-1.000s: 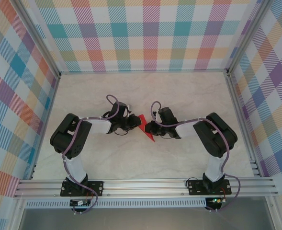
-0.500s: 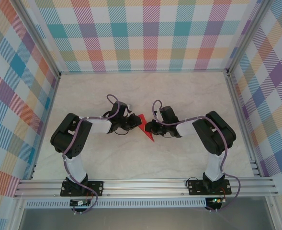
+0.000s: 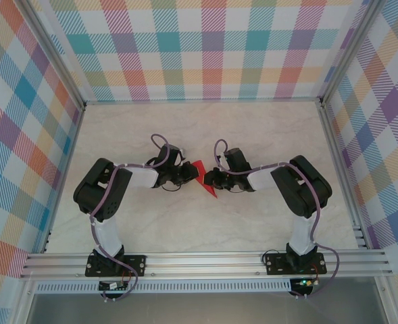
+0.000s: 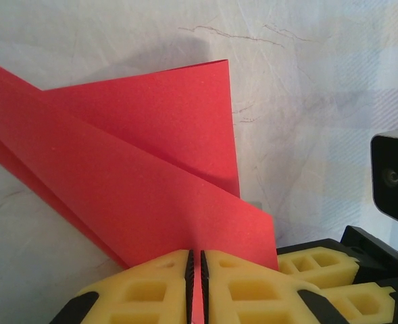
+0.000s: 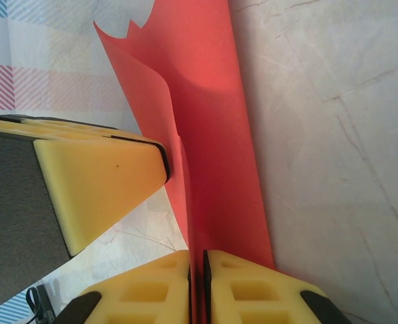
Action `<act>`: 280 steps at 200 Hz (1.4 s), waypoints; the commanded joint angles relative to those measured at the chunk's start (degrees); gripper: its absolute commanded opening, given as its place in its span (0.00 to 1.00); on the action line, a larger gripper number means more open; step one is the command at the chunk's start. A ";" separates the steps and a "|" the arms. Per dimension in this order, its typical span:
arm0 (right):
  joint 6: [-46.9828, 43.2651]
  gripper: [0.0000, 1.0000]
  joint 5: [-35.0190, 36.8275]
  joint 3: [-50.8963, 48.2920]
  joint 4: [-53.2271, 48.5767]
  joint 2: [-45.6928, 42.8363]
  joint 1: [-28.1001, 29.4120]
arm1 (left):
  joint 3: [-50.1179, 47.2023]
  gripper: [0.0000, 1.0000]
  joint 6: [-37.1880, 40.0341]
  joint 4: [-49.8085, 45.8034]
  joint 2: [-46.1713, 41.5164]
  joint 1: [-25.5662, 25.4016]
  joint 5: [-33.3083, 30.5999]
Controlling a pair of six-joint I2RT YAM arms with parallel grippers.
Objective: Fold a paper plane with a square sheet of paper (pick it up from the middle)
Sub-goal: Fold the wing for the fifth time at the center of the table.
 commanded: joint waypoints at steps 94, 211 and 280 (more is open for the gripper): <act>0.15 0.19 0.05 1.28 -5.74 2.23 -0.42 | 2.02 0.13 2.22 -3.40 3.39 -0.49 -2.31; -3.05 0.33 0.00 3.78 -15.57 -7.06 -0.65 | 0.55 0.14 2.06 -2.79 3.30 -0.49 -1.68; -4.32 0.30 0.71 3.69 -18.43 -7.18 -0.43 | 0.40 0.14 1.66 -2.11 3.52 -0.46 -1.22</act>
